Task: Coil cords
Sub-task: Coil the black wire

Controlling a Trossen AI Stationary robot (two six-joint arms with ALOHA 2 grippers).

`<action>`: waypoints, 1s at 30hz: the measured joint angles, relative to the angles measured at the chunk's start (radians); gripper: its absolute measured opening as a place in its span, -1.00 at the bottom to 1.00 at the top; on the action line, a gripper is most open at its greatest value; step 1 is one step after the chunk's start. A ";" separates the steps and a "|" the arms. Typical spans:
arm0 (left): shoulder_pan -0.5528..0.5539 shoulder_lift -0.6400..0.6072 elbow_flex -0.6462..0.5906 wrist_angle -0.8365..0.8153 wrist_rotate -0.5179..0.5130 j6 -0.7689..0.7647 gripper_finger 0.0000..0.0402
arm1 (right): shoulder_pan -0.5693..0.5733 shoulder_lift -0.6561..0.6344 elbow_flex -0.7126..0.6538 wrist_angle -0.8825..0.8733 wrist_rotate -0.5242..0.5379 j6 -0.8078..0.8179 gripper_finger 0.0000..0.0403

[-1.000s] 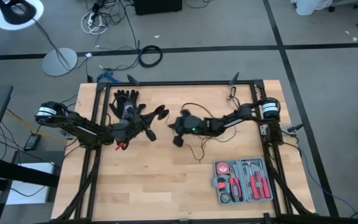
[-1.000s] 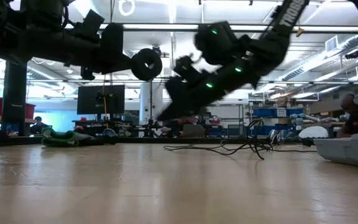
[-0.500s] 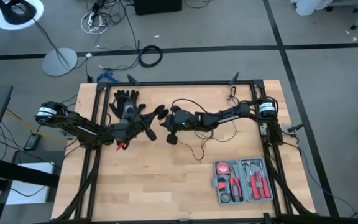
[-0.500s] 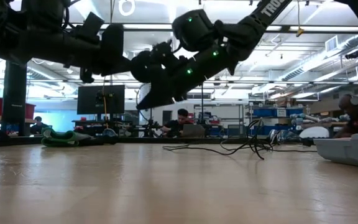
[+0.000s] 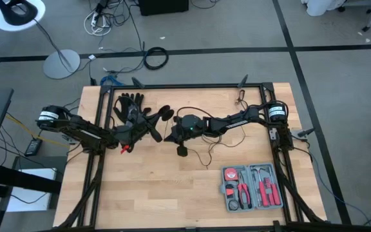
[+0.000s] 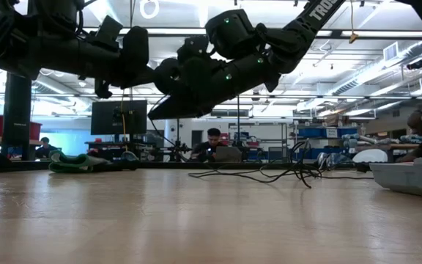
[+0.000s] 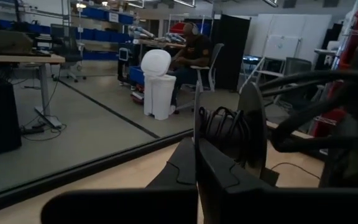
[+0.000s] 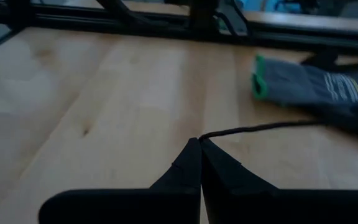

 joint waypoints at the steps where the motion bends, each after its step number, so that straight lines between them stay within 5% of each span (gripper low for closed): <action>1: 0.000 0.000 0.000 -0.007 0.001 0.000 -1.00 | 0.001 0.000 0.000 0.010 -0.002 -0.008 -1.00; 22: 0.001 0.000 0.000 -0.347 0.101 -0.118 -1.00 | -0.020 0.000 0.000 0.083 -0.068 -0.136 -1.00; 30: 0.027 0.000 0.000 -0.382 0.232 -0.159 -1.00 | -0.036 -0.021 0.000 0.094 -0.067 -0.180 -1.00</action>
